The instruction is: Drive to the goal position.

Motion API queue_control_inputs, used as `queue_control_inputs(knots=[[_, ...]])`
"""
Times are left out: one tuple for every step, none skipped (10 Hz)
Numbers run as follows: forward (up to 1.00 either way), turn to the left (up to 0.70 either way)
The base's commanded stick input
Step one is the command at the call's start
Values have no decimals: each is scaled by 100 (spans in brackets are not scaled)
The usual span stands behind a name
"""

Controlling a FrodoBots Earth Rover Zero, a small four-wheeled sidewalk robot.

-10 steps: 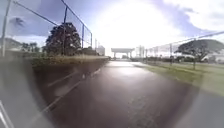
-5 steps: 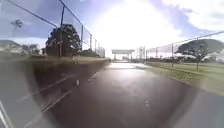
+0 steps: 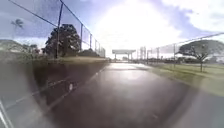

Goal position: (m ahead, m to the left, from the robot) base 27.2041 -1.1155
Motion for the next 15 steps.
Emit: queue_control_inputs(knots=[[70,0],[70,0],[70,0],[70,-23],[70,-35],[70,-35],[70,-35],[70,-12],[70,0],[70,0],[70,0],[70,0],[70,0],[70,0],[70,0]])
